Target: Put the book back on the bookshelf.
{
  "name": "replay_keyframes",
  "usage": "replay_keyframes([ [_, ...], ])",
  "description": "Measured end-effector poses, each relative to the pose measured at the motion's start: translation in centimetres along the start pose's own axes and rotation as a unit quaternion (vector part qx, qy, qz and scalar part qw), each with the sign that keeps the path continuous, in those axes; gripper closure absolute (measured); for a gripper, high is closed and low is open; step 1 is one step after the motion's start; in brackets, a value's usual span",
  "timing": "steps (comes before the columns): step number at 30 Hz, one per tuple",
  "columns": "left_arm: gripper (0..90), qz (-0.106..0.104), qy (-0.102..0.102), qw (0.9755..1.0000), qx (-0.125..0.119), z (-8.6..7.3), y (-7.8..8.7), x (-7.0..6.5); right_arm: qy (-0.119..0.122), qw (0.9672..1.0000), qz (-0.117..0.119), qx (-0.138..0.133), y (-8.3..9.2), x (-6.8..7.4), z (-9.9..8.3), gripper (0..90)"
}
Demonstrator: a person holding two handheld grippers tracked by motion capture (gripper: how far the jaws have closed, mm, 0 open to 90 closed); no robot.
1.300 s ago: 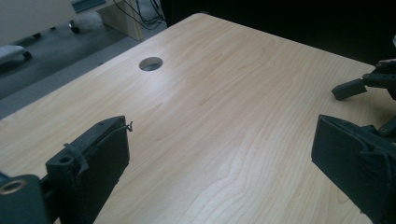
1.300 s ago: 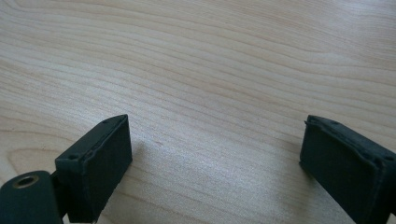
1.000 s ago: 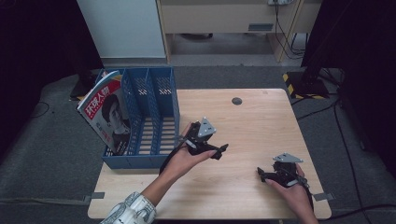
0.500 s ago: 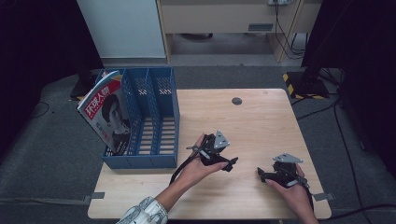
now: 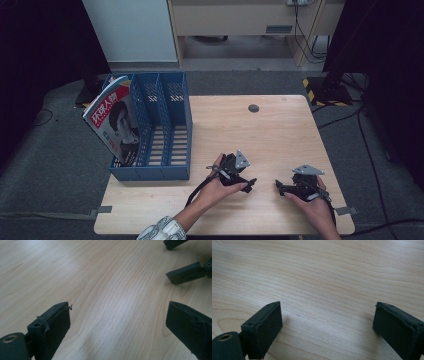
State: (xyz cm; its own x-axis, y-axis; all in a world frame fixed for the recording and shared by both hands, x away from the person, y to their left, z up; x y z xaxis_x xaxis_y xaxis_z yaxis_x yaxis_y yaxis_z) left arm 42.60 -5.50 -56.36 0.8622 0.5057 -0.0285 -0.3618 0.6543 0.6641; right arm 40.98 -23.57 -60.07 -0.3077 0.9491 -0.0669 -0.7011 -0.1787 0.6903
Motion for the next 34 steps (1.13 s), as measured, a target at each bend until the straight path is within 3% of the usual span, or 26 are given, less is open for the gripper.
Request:
replay_keyframes([
  [10,6.4,0.025,0.018,0.9993,0.02,-1.9,-0.7,2.0,0.0,1.0,0.0,0.0,0.0,0.0,0.0,9.1],
  [22,6.5,0.049,0.042,0.9977,0.021,-2.5,-1.2,4.3,0.001,1.0,0.001,0.0,0.0,0.0,0.0,8.5],
  [27,6.5,0.048,0.076,0.9957,0.024,-3.0,-1.5,5.3,0.001,1.0,0.001,0.0,0.0,0.0,0.0,8.4],
  [34,4.3,0.05,0.081,0.9952,0.021,-3.1,-1.9,5.7,0.002,1.0,0.003,0.0,0.0,0.1,0.0,8.3],
])
Point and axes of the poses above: each handheld gripper's, and its own axes: y roughly backward along the jaws, z roughly out of its top, x roughly to its left, the point moved 9 cm from there along -y, roughly forward along the jaws, and after that the axes turned 6 degrees about -z, right-handed, at the moved point
